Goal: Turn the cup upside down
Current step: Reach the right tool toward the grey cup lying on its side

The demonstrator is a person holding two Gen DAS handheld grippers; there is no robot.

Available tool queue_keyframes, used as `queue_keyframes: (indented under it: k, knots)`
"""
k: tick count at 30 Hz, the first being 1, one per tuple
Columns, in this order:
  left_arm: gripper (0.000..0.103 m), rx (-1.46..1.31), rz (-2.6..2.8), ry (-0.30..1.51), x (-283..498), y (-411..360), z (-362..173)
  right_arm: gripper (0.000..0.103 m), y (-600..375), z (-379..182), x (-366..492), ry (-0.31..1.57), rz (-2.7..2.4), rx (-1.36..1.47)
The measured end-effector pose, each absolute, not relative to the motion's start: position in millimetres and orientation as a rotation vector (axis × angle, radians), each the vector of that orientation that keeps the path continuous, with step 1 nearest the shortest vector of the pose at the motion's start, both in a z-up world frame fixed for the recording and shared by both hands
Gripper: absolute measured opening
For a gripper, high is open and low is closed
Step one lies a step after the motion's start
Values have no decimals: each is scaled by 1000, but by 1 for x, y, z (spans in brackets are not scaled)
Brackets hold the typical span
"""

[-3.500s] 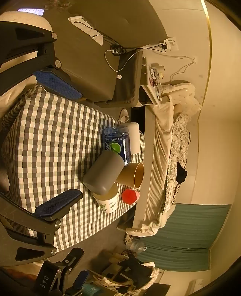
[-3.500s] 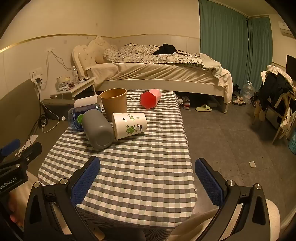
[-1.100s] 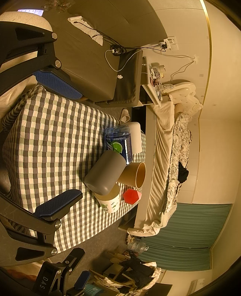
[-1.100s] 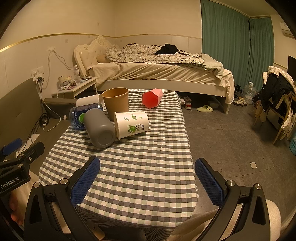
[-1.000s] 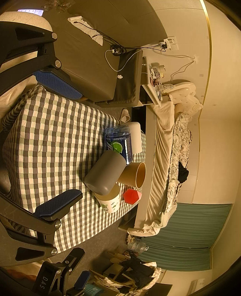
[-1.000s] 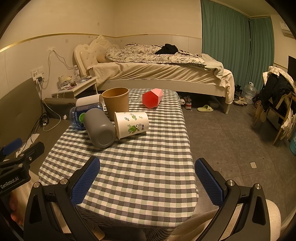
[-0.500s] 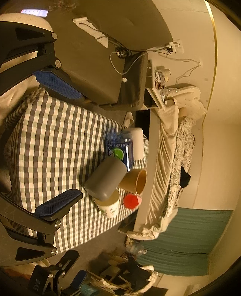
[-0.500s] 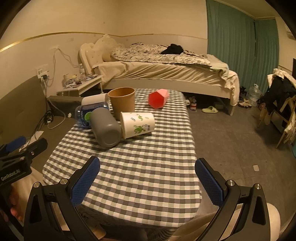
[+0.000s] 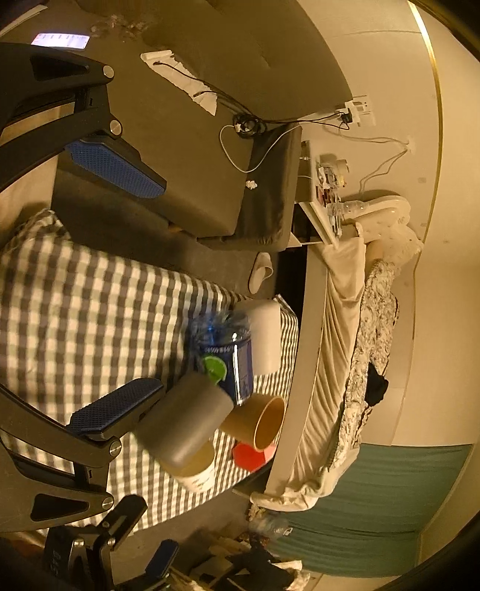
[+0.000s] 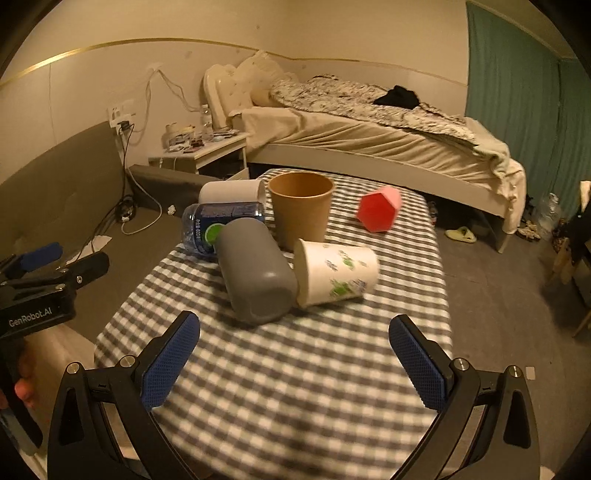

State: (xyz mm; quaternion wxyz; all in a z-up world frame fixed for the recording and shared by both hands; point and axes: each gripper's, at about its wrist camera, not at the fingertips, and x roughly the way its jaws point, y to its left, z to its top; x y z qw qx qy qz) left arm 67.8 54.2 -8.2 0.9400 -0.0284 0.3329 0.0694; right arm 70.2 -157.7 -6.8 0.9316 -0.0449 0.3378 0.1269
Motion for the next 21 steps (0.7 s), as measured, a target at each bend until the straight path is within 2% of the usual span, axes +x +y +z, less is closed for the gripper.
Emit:
queue_keyframes:
  k: [21]
  knots:
    - [101,-139,149,768,92,90,-35,100,-95,-64,152,800,344,-212]
